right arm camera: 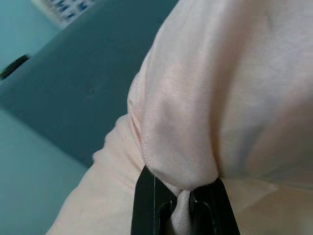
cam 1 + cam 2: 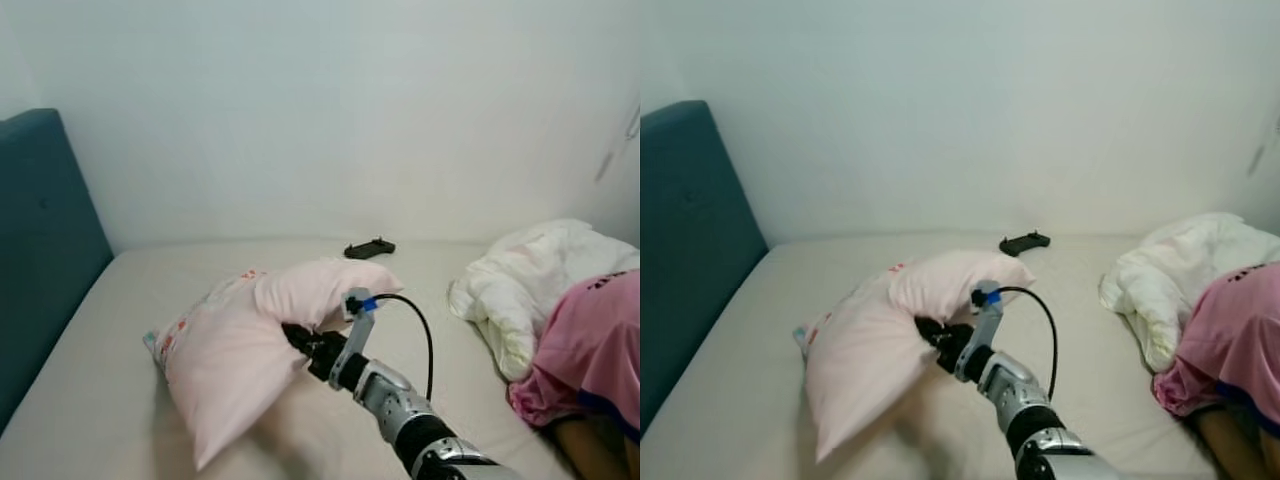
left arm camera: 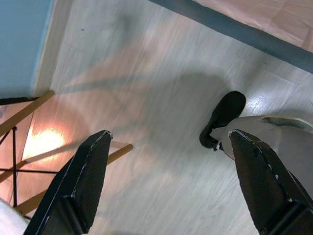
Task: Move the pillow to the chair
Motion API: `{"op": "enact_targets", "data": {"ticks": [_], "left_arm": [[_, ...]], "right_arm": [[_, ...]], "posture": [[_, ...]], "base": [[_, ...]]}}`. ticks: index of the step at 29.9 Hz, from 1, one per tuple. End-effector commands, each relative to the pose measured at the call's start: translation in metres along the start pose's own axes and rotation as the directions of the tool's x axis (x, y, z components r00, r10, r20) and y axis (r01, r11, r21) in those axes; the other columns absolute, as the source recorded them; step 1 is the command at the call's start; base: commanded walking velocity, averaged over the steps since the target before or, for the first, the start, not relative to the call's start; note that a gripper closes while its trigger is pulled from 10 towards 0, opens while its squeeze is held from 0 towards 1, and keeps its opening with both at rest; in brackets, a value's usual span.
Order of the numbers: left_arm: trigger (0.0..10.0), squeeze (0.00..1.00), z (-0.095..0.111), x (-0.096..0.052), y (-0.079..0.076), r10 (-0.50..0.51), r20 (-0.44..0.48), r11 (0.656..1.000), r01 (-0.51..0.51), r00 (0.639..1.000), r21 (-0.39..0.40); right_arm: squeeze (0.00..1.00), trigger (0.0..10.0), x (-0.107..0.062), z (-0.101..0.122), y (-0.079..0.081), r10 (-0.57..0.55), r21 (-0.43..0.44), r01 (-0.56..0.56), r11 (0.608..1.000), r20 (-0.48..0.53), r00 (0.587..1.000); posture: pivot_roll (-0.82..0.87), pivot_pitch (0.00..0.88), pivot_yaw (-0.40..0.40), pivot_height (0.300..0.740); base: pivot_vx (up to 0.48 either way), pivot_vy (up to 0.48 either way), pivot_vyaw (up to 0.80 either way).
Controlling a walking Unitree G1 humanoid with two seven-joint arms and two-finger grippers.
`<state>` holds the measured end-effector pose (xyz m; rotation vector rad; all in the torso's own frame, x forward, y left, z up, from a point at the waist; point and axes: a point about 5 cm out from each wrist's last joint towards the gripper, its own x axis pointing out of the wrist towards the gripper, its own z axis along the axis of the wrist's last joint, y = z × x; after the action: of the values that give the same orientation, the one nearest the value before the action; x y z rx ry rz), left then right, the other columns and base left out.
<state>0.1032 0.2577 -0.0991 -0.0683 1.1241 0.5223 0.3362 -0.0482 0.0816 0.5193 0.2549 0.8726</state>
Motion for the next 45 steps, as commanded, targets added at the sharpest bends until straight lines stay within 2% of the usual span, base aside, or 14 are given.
{"op": "enact_targets", "data": {"ticks": [1,8,17,22,38,45], "left_arm": [[10.0,0.0,-0.004,-0.001,-0.002,-0.01,-0.009,1.0,0.01,1.0,0.021],[10.0,0.0,-0.008,-0.001,-0.002,-0.008,-0.029,1.0,0.008,1.0,-0.008],[10.0,0.0,-0.007,-0.001,-0.004,-0.015,-0.038,1.0,0.014,0.999,-0.007],[10.0,0.0,-0.003,-0.001,-0.006,-0.034,-0.01,0.999,0.035,0.999,0.037],[10.0,0.0,-0.004,-0.001,-0.009,-0.039,-0.013,0.997,0.04,0.999,0.063],[10.0,0.0,-0.005,-0.001,-0.012,-0.047,-0.01,0.995,0.048,0.999,0.083]], "right_arm": [[0.0,10.0,0.006,0.0,0.01,0.067,-0.036,-0.067,0.997,0.011,0.998],[0.0,10.0,0.006,-0.002,0.012,0.091,-0.04,-0.09,0.995,0.015,0.996],[0.0,10.0,0.007,0.004,0.013,0.104,-0.045,-0.103,0.994,0.035,0.994],[0.0,10.0,0.008,0.005,0.014,0.119,-0.051,-0.117,0.992,0.038,0.992],[0.0,10.0,0.009,0.013,0.016,0.141,-0.043,-0.138,0.989,0.079,0.987],[0.0,10.0,0.013,0.025,0.024,0.228,-0.027,-0.226,0.974,0.154,0.962]], "posture": [[0.09,0.007,-0.048,0.74],[0.09,0.008,-0.045,0.74],[0.09,0.003,-0.047,0.74],[0.09,0.001,-0.05,0.74],[0.09,0.0,-0.051,0.74],[0.09,0.0,-0.054,0.74]], "base": [[0.0,0.0,0.79],[-0.077,0.0,0.79],[-0.48,0.0,0.79],[0.0,0.0,0.79],[0.0,0.0,0.79],[0.0,0.0,0.79]]}}
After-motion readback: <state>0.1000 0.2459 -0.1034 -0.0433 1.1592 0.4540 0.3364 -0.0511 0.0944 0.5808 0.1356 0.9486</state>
